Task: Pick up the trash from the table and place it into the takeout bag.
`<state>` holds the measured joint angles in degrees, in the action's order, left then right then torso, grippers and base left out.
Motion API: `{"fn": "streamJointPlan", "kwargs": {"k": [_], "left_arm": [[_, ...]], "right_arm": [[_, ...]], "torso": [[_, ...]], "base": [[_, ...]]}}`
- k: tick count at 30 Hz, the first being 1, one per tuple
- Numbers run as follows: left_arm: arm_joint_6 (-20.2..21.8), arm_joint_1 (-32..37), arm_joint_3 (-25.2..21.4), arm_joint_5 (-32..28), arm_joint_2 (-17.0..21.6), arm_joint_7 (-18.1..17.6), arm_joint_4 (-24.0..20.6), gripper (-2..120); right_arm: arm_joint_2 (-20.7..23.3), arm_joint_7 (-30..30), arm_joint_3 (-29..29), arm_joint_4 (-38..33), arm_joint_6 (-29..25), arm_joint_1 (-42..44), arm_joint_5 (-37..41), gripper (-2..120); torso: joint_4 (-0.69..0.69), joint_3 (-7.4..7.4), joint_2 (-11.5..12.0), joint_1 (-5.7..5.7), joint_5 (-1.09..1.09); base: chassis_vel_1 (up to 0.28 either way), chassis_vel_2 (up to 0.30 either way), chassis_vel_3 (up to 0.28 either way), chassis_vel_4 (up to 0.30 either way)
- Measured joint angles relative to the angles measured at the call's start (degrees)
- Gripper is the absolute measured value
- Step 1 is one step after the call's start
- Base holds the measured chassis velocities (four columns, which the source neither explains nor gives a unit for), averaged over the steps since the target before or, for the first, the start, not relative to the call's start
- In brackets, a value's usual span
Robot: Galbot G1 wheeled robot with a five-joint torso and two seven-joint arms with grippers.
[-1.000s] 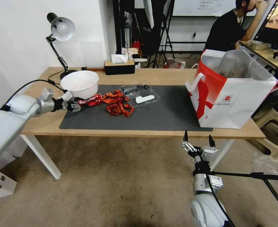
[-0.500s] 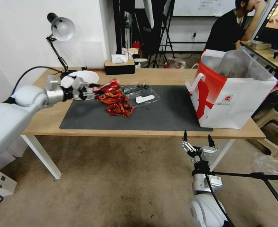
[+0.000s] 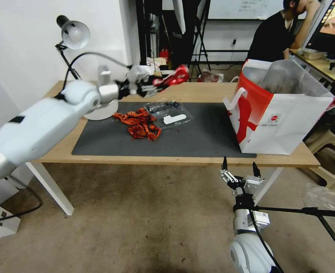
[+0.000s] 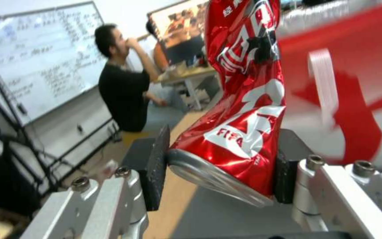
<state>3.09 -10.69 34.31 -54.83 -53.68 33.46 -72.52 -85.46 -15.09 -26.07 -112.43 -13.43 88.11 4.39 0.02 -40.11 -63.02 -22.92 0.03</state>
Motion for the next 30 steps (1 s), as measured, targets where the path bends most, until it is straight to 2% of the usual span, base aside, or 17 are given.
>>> {"fn": "streamJointPlan", "kwargs": {"k": [2,4,6,7,9,11,16,19,21,24,28,30], "left_arm": [[0.0,-0.8,0.4,-0.1,-1.0,-0.1,0.6,45],[0.1,-4.8,2.3,-0.9,-6.7,-0.7,3.5,45],[0.1,-5.2,2.4,-1.0,-7.2,-0.8,3.7,45],[0.2,-6.8,3.3,-1.3,-9.9,-1.1,4.9,45],[0.2,-7.6,3.7,-1.5,-11.2,-1.3,5.4,45],[0.4,-9.5,5.0,-1.8,-14.9,-1.7,7.1,45],[0.4,-11.0,6.0,-2.0,-18.0,-2.0,8.7,45],[0.4,-12.8,7.2,-2.1,-21.9,-2.1,11.5,45],[0.4,-13.0,7.4,-2.0,-22.7,-2.0,12.2,45],[0.1,-13.8,7.9,-1.7,-26.2,-1.9,15.3,45],[0.1,-13.9,8.0,-1.7,-26.8,-1.9,15.7,45],[-0.3,-13.9,8.2,-0.5,-32.2,-1.7,19.9,45]], "right_arm": [[-0.1,0.0,0.0,0.0,0.0,0.0,0.0,100],[-0.4,0.0,-0.1,-0.1,0.0,0.0,-0.2,100],[-0.5,0.0,-0.1,-0.1,0.0,0.0,-0.2,100],[-0.6,0.0,-0.1,-0.1,0.0,0.0,-0.3,100],[-0.6,0.0,-0.1,-0.1,0.0,0.0,-0.3,100],[-0.7,0.0,-0.1,-0.1,0.0,0.0,-0.3,100],[-0.8,0.0,-0.1,-0.1,0.1,0.0,-0.3,100],[-0.9,-0.1,-0.1,0.0,0.1,-0.2,-0.4,100],[-0.9,-0.1,-0.1,0.1,0.1,-0.2,-0.4,100],[-1.0,-0.1,-0.1,0.1,0.1,-0.3,-0.4,100],[-1.0,-0.1,-0.1,0.1,0.1,-0.3,-0.4,100],[-1.0,-0.1,-0.2,0.3,0.2,-0.5,-0.3,100]], "torso": [[-0.01,0.00,0.0,0.00,0.00],[-0.05,0.00,0.0,0.00,0.00],[-0.05,0.00,0.0,0.00,0.01],[-0.05,0.00,0.0,0.00,0.01],[-0.04,0.00,0.0,0.00,0.00],[-0.02,0.00,0.0,0.01,-0.02],[-0.01,0.00,0.0,0.01,-0.02],[-0.01,0.01,0.0,0.01,-0.02],[-0.01,0.01,0.0,0.01,-0.02],[-0.01,0.01,0.0,0.01,-0.02],[-0.01,0.00,0.0,0.01,-0.02],[-0.02,0.01,0.0,0.01,-0.02]], "base": [[0.000,0.000,0.000,0.000],[0.000,0.000,0.000,0.000],[0.000,0.000,0.000,0.000],[0.000,0.000,0.000,0.000],[0.000,0.000,0.000,0.000],[0.000,0.000,0.000,0.000],[0.000,0.000,0.000,0.000],[0.000,0.000,0.000,0.000],[0.000,0.000,0.000,0.000],[0.000,0.000,0.000,0.000],[0.000,0.000,0.000,0.000],[0.000,0.000,0.000,0.000]]}}
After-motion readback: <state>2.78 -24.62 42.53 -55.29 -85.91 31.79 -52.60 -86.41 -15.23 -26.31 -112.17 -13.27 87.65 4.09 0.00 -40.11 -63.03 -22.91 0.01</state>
